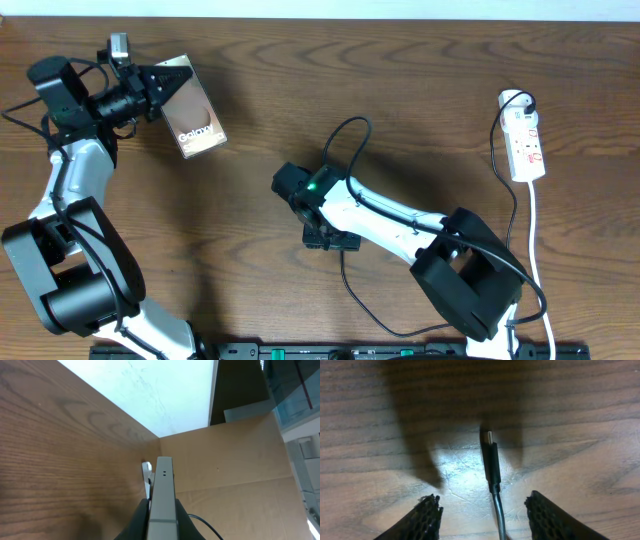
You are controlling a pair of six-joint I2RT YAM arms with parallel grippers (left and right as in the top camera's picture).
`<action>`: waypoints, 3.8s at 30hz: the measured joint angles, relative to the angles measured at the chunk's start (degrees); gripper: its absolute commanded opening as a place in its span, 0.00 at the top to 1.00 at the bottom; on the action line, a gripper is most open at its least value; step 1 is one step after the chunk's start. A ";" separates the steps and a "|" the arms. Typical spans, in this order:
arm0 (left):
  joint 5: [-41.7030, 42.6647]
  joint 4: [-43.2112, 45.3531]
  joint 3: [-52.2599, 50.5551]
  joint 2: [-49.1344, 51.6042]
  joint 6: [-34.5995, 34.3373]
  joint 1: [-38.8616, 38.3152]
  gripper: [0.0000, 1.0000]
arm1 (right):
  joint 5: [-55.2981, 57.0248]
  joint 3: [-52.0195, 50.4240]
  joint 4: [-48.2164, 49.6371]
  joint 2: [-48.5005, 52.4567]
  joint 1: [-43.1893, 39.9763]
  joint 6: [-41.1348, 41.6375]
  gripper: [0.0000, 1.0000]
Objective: Plug charger to phone and switch on socket
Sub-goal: 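Lower the right gripper onto the black cable's plug and grasp it, then lift the cable plug with the right gripper toward the phone's bottom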
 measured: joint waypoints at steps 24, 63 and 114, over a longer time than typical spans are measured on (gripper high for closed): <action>0.00 0.02 -0.11 0.00 1.25 0.00 0.93 | -2.47 -0.09 3.23 2.38 -2.16 -1.20 0.99; 0.11 0.04 -0.13 0.00 1.31 -1.05 0.93 | -84.83 -1.44 70.47 13.22 -20.87 -40.13 0.99; -12.26 21.44 -0.68 0.00 -10.80 -9.77 0.93 | -79.41 3.78 128.82 17.38 -20.41 13.62 0.99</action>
